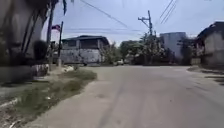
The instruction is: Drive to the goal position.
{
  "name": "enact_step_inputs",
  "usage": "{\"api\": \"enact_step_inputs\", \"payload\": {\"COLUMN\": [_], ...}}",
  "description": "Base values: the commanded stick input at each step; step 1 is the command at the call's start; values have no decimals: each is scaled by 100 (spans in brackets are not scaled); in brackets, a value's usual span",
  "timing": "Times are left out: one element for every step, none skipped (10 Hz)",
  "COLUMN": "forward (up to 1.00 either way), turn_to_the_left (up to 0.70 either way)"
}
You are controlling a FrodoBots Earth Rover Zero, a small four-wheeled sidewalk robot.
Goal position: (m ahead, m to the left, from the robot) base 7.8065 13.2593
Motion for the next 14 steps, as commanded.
{"api": "enact_step_inputs", "payload": {"forward": [100,100,100,100,100,100,100,100,100,100,100,100,100,100], "turn_to_the_left": [0,0,0,0,0,0,-39,-40,-40,-5,0,0,0,0]}}
